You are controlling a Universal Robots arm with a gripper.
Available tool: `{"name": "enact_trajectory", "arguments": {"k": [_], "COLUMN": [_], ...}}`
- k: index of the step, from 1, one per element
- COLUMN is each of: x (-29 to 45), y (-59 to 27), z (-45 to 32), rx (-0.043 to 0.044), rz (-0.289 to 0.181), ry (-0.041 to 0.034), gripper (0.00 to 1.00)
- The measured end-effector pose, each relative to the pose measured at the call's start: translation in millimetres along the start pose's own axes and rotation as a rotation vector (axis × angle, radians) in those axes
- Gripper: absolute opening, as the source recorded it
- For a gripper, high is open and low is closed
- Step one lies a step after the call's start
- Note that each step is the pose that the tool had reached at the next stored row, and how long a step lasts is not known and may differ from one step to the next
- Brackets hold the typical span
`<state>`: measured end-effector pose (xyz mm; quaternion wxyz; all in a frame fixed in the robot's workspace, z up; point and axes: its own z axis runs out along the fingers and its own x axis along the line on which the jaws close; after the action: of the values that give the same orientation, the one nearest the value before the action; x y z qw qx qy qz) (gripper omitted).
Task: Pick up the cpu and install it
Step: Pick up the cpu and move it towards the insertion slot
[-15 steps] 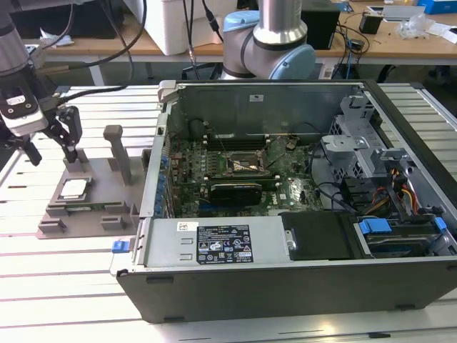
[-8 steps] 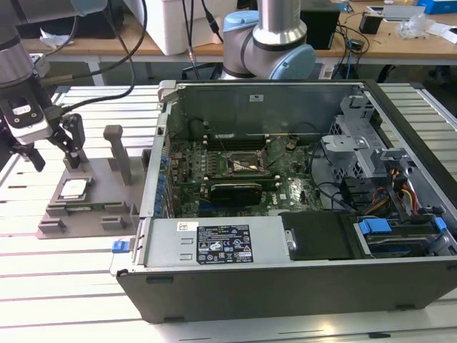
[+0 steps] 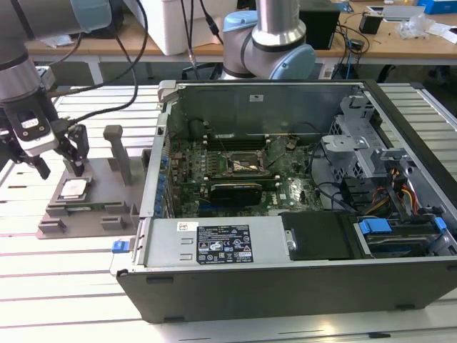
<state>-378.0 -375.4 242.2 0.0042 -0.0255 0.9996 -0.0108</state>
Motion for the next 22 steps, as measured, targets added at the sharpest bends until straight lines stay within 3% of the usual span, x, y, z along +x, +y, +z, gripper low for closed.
{"name": "enact_trajectory", "arguments": {"k": [4,6,7,10,14,22], "x": [0.1,1.5,1.5,1.6,1.6,2.1], "y": [1.4,2.6,2.7,3.0,3.3,4.5], "z": [19.6,33.4,35.7,37.4,40.0,47.0], "rx": [0.0,0.0,0.0,-0.0057,-0.0195,-0.0279], "rz": [-0.001,-0.002,-0.004,-0.008,-0.01,-0.018], "ry": [0.0,0.0,-0.0001,-0.0004,-0.0013,-0.002], "gripper": [0.66,0.66,0.66,0.66,0.66,0.66]}}
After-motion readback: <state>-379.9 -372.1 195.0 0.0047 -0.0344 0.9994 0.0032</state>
